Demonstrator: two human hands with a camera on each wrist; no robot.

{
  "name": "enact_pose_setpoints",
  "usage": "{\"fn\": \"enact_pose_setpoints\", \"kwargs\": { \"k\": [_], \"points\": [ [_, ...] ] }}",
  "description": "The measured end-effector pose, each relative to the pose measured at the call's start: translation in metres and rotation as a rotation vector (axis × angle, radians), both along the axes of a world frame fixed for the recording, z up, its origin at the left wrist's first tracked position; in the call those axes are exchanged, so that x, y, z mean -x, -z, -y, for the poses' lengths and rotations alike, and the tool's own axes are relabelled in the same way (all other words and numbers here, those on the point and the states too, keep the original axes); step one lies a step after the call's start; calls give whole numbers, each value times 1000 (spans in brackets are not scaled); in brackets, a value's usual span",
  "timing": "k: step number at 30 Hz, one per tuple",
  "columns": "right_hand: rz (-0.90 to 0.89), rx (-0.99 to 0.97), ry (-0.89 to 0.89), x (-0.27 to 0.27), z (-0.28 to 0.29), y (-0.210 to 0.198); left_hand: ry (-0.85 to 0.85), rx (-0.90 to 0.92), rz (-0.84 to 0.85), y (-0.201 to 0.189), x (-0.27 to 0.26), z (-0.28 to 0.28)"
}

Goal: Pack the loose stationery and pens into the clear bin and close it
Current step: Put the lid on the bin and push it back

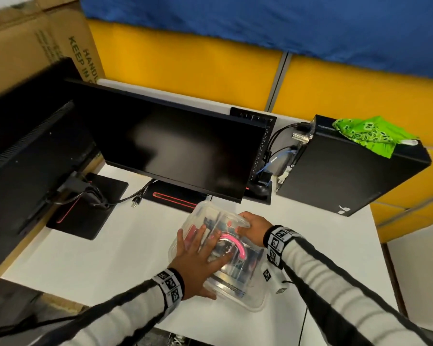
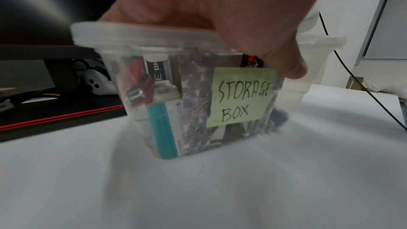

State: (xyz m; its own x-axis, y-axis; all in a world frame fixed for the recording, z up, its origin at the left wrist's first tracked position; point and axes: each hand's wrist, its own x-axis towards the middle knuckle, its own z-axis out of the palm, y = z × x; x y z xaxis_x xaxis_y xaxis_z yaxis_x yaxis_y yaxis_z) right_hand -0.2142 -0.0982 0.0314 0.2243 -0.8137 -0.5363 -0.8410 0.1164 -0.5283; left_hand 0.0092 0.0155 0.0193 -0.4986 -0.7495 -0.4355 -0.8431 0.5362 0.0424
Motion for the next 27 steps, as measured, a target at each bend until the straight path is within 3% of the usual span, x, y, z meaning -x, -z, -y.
{"fn": "enact_pose_setpoints", "kwargs": {
  "k": [6,8,13,15,18,21,27],
  "points": [
    [-132,-49,8,-1,3,14,-41,-37,15,-3,1,-6],
    [-135,-36,26,5,6,26,43,10,17,-10,4,-1],
    [-258,4,48,0,-19,-5,293,103,-46,-10,-14,25],
    [-231,13,36,2,-20,-5,370,42,-22,-5,-13,32],
    [-207,13,35,2,-21,-2,362,41,-94,-1,-3,32],
    [-202,9,41,2,-21,-2,320,72,41,3,-2,28],
    [-179,-7,71,1,-16,-4,291,357,-99,22,-1,30]
  ]
}}
